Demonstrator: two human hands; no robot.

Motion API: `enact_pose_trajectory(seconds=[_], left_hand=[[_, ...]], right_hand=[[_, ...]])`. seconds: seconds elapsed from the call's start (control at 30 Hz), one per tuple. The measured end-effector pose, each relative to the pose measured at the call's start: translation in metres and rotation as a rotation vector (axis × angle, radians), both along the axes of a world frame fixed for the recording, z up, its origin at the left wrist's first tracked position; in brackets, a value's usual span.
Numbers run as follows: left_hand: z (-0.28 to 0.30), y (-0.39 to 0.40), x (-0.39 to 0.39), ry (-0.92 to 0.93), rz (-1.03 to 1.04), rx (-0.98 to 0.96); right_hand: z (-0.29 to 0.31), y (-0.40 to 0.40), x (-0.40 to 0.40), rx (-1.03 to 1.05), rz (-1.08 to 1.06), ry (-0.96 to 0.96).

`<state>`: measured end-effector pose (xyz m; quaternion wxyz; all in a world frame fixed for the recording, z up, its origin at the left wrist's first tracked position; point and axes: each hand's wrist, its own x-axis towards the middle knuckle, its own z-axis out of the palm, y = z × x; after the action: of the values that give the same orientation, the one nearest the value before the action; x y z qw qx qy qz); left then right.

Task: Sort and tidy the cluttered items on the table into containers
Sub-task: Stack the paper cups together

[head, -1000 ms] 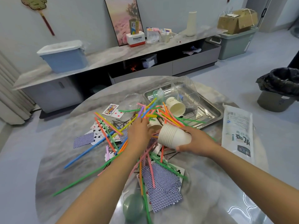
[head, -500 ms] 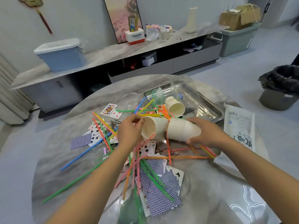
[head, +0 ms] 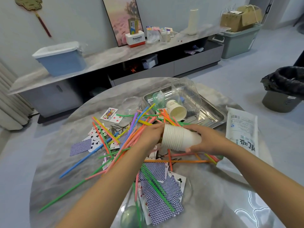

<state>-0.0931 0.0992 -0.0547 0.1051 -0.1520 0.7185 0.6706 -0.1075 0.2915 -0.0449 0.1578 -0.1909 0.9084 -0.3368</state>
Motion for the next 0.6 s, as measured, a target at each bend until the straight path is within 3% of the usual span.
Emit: enact_pose_trajectory(seconds=[0.13, 0.4, 0.5, 0.6], left_hand=[[-0.006, 0.022, -0.013, 0.03, -0.044, 0.013], [-0.017, 0.034, -0.066, 0.388, 0.064, -0.705], [-0.025, 0.035, -0.096, 0.368, -0.03, -1.06], [-0.028, 0.039, -0.114, 0.333, -0.046, -1.209]], right_hand=[[0.002, 0.019, -0.01, 0.031, -0.058, -0.018], [-0.001, 0.043, -0.038, 0.083, -0.262, -0.014], [-0.003, 0.043, -0.042, 0.107, -0.299, -0.002], [-0.006, 0.046, -0.044, 0.092, -0.328, 0.008]])
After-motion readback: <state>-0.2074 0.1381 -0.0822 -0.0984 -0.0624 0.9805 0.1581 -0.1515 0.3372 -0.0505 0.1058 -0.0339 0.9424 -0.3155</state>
